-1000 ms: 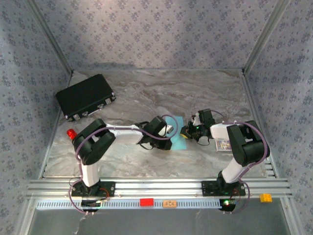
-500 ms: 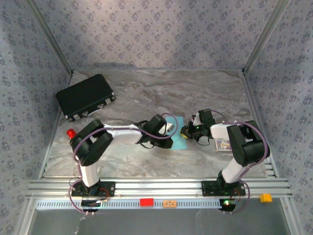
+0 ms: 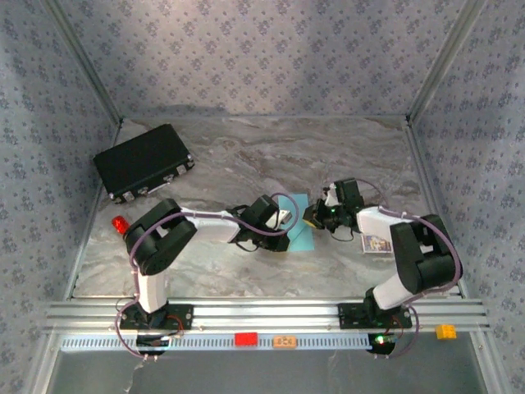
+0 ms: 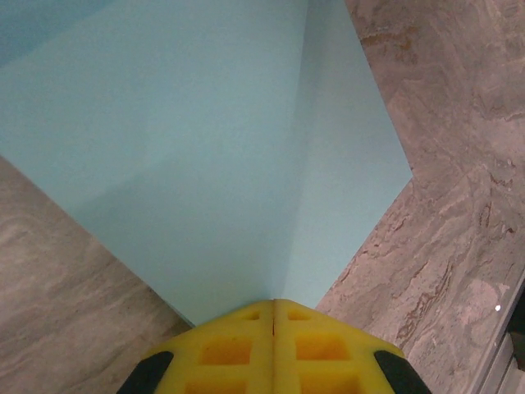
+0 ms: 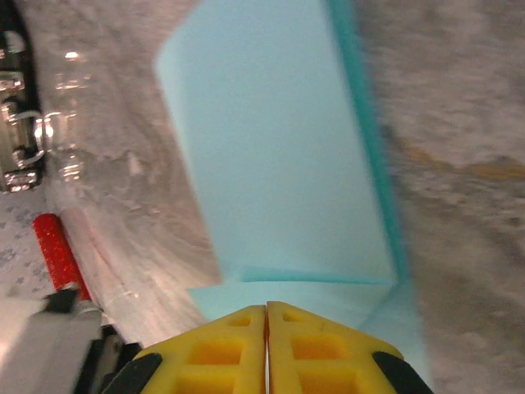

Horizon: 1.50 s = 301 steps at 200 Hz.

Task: Fold a paper plane with a square sheet of paper (pick it up from the middle)
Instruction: Fold the triangle a second time at the center of the table.

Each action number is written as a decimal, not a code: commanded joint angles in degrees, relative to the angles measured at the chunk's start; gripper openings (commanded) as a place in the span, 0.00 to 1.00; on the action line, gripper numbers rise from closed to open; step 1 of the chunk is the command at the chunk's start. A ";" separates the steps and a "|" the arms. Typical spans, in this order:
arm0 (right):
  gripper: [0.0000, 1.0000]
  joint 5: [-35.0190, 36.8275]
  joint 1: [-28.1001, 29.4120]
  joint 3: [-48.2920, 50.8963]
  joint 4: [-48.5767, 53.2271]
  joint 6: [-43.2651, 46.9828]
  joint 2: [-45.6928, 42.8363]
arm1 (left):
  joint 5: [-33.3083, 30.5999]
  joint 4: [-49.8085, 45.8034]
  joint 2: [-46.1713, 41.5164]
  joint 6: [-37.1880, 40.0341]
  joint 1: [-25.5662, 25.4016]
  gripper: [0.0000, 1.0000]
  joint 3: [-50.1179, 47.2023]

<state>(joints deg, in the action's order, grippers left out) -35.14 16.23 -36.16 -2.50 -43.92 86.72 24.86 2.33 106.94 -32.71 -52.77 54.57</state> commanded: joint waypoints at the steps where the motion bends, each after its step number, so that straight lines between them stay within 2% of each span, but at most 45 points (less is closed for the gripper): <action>1: 0.10 0.23 2.97 -0.60 1.34 0.17 -0.82 | -1.12 -2.53 1.21 -0.58 -0.25 0.01 -1.83; 33: 0.09 0.83 6.13 0.65 -1.17 -1.35 3.08 | -1.44 -2.33 0.82 -0.86 -0.28 0.01 -2.08; 67: 0.07 4.12 4.15 2.40 -0.66 -0.91 6.53 | -1.75 -2.28 -0.27 -1.04 -0.22 0.02 -2.36; 86: 0.06 3.58 2.31 3.16 -1.79 -0.82 7.93 | -1.02 -1.93 -0.99 -1.12 -0.22 0.04 -2.49; 125: 0.06 3.29 1.64 3.47 -2.32 -0.82 7.77 | -0.08 -2.42 -2.43 -0.96 -0.31 0.06 -2.51; 225: 0.06 2.71 1.52 3.56 -3.03 -1.03 7.81 | -1.58 -3.50 -4.10 -1.13 -0.24 0.04 -4.38; 301: 0.07 1.65 1.70 2.91 -3.18 -1.12 7.75 | -3.74 -4.35 -9.07 -0.16 0.24 0.02 -1.07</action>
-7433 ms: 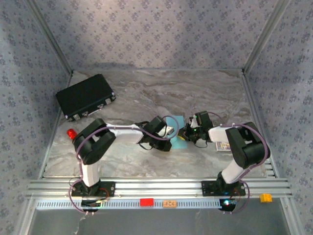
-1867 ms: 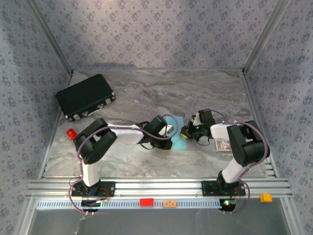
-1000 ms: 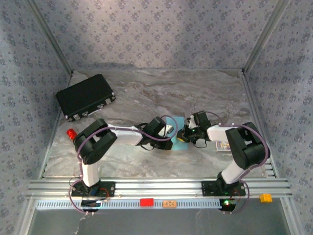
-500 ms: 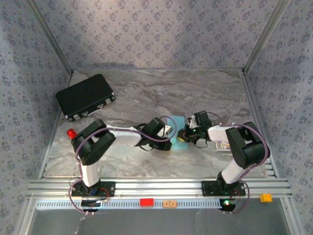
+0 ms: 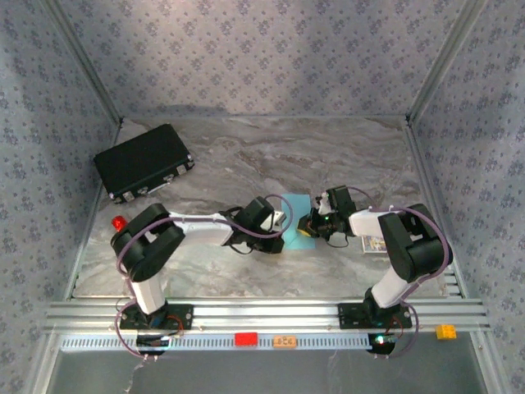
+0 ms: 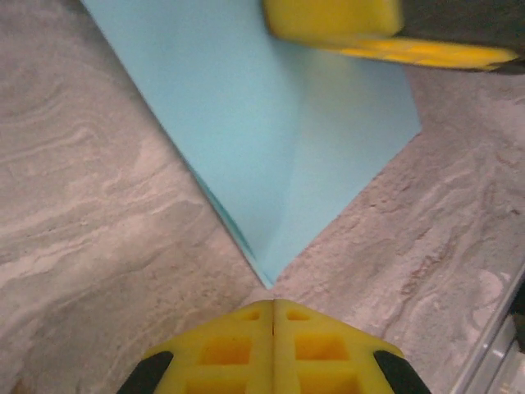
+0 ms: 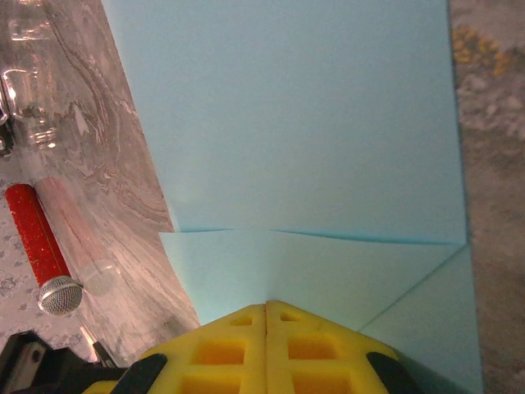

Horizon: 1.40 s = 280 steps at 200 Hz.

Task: Fold a paper plane with a square sheet of paper (pick it up from the middle)
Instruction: Fold the triangle a second time at the center of the table.

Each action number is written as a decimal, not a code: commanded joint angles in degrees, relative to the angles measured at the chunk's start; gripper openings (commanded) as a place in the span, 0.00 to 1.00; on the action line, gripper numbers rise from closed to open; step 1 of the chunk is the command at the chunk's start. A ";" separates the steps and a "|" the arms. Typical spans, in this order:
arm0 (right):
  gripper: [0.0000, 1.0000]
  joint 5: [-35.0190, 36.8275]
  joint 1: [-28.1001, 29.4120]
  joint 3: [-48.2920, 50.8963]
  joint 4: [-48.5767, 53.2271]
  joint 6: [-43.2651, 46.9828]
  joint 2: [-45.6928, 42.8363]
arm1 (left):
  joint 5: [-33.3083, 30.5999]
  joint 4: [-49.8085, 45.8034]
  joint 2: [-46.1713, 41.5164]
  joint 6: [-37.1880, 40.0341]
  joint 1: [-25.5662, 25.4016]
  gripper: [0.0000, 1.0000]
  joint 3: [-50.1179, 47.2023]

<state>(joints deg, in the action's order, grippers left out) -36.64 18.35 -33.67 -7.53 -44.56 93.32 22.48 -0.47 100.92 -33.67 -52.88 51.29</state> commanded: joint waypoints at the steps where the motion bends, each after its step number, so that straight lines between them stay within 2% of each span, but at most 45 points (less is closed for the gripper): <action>1: 0.07 3.16 -0.42 0.39 1.83 -0.47 1.16 | -1.37 -1.51 -2.99 0.80 0.38 0.02 2.31; 35: 0.07 2.82 -0.47 0.27 1.99 -0.54 0.75 | 0.61 -0.97 1.02 1.24 1.89 0.04 7.25; 95: 0.07 2.14 -0.42 0.01 1.90 -0.69 -0.03 | -1.08 -1.99 10.20 1.24 3.20 0.05 14.07; 132: 0.08 2.41 -0.76 -0.87 2.98 -0.20 -0.43 | -2.53 -5.50 13.36 0.81 3.23 0.01 14.38; 174: 0.08 3.75 -2.49 -2.10 4.81 1.74 0.05 | -2.44 -4.57 12.69 -0.23 2.99 0.00 8.96; 223: 0.07 3.86 -7.79 -4.44 6.17 3.30 -0.09 | -1.91 -2.37 11.42 -1.99 2.37 0.00 5.89; 280: 0.11 5.13 -7.66 -2.51 12.87 3.52 -11.22 | -4.14 -1.68 7.96 -5.61 0.94 0.00 5.70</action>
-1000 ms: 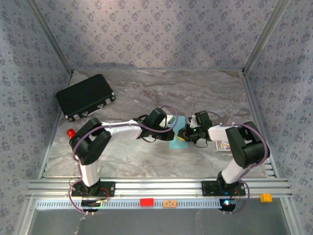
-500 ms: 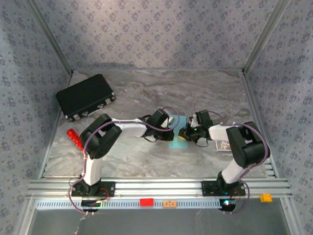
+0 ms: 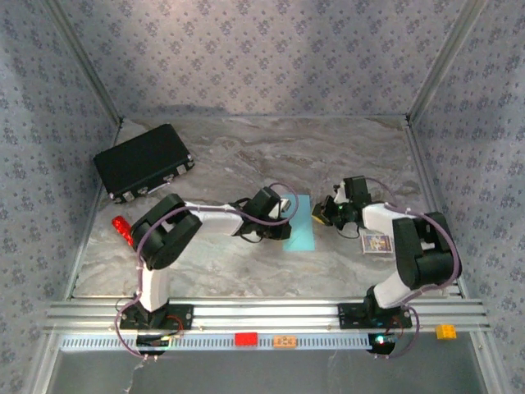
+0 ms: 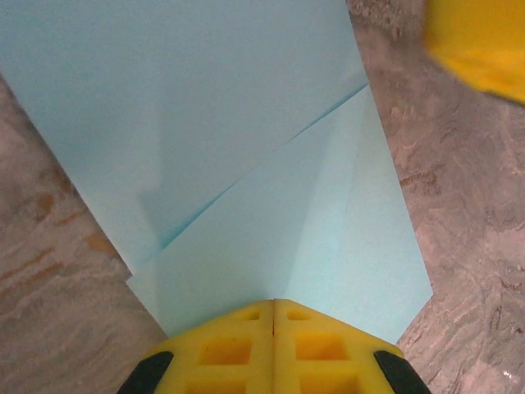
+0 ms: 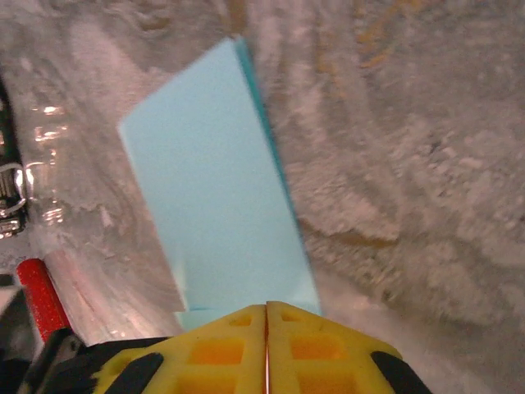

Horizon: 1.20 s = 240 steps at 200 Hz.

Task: Fold a paper plane with a square sheet of paper (pick it up from the middle)
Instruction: Fold the triangle a second time at the center of the table, then turn over the square sheet of paper at the center of the table.

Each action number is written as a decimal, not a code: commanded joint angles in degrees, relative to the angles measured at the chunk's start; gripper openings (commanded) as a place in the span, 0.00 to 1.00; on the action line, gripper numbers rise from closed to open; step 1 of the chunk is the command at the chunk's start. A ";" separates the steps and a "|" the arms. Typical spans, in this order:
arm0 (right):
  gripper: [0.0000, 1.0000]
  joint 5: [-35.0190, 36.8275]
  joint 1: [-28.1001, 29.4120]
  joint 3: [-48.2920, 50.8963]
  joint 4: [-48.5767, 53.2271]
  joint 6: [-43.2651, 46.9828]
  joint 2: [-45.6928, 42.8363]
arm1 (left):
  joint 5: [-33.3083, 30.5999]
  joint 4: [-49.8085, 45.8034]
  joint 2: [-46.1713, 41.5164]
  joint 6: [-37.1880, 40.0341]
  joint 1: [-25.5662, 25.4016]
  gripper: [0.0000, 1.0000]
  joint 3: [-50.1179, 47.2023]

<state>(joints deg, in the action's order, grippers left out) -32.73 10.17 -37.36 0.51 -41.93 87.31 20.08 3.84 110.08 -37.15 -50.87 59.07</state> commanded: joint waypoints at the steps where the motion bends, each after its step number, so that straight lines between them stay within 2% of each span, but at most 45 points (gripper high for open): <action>1: 0.11 1.24 0.57 1.30 4.92 0.85 -5.43 | -1.77 -5.92 -1.28 -2.23 -1.12 0.00 -2.10; 31: 0.18 2.55 2.21 4.88 8.67 0.00 -11.03 | -1.57 -3.95 -3.80 -3.55 -1.42 0.02 -2.86; 65: 0.28 3.70 5.15 7.87 10.08 -2.05 -15.76 | -1.57 -3.88 -5.54 -0.27 -0.69 0.07 -1.14; 146: 0.40 4.90 10.58 8.20 12.54 -3.86 -15.90 | -0.19 -7.61 -0.90 3.92 1.28 0.07 2.83; 184: 0.42 5.79 11.74 8.98 13.15 -4.83 -15.81 | -0.85 -7.41 -0.22 4.36 1.30 0.03 1.17; 240: 0.43 6.45 12.76 8.02 14.04 -4.83 -14.86 | -0.78 -5.86 -0.30 3.40 1.26 0.03 -0.84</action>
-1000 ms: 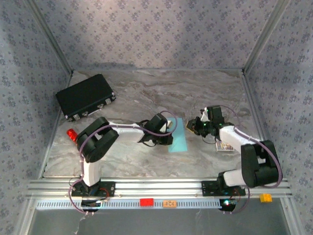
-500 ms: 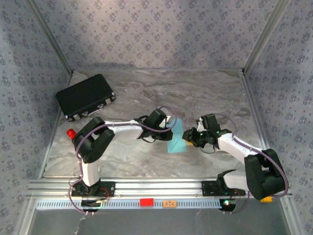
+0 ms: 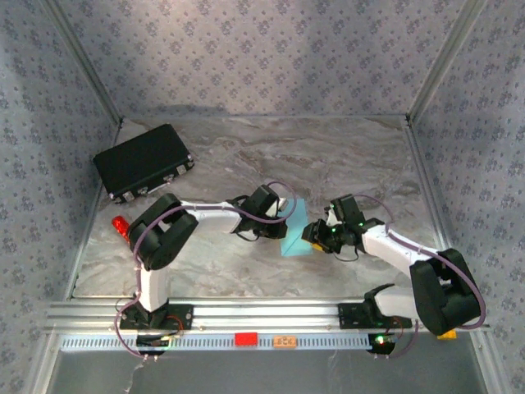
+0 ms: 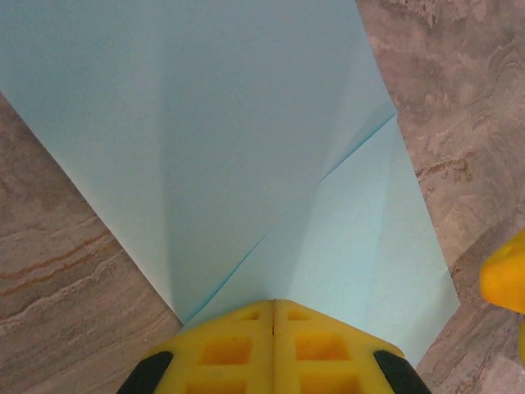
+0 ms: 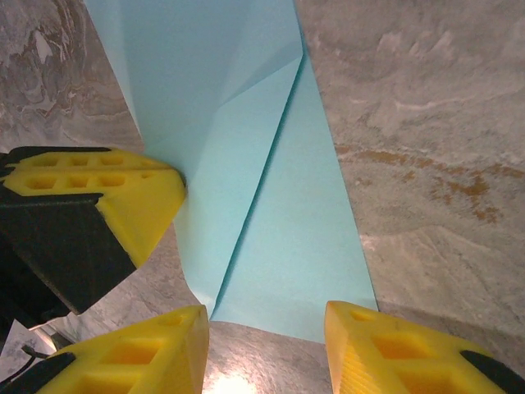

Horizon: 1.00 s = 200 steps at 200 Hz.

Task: Fold a paper plane with a square sheet of paper (pick it up from the middle)
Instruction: Turn over the square sheet of paper at the center of the table.

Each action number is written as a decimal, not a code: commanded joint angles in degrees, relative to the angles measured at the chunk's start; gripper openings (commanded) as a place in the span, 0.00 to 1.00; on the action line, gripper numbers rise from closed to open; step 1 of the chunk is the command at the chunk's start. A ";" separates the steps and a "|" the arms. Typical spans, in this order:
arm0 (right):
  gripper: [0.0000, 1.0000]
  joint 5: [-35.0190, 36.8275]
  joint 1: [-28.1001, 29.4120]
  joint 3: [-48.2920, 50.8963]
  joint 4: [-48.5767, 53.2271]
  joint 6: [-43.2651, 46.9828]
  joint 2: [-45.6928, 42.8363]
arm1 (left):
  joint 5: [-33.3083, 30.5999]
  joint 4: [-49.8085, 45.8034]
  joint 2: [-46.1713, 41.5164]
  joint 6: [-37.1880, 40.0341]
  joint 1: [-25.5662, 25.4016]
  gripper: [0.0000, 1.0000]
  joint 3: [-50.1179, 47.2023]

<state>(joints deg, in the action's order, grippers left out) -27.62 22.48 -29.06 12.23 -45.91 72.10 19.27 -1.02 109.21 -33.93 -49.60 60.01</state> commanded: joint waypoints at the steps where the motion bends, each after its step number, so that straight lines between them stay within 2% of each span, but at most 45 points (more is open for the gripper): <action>1: 0.43 1.34 0.41 -0.33 2.30 -0.85 0.39 | 0.05 -1.01 0.57 0.18 0.02 0.03 -1.80; 142: 0.47 0.46 1.49 -1.64 3.52 -0.46 2.46 | 0.07 -0.31 0.70 -0.30 -0.04 0.03 -1.82; 165: 0.47 2.97 2.09 -2.32 5.77 0.04 2.38 | 0.26 -0.24 0.75 -0.34 -0.02 0.03 -1.77; 200: 0.47 2.27 2.53 -2.49 4.67 -0.06 3.44 | 0.55 -0.24 0.92 -0.33 -0.02 0.03 -1.64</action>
<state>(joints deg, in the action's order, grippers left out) -26.26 24.45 -29.74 15.07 -46.06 74.26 19.55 0.23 109.21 -34.11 -49.60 59.53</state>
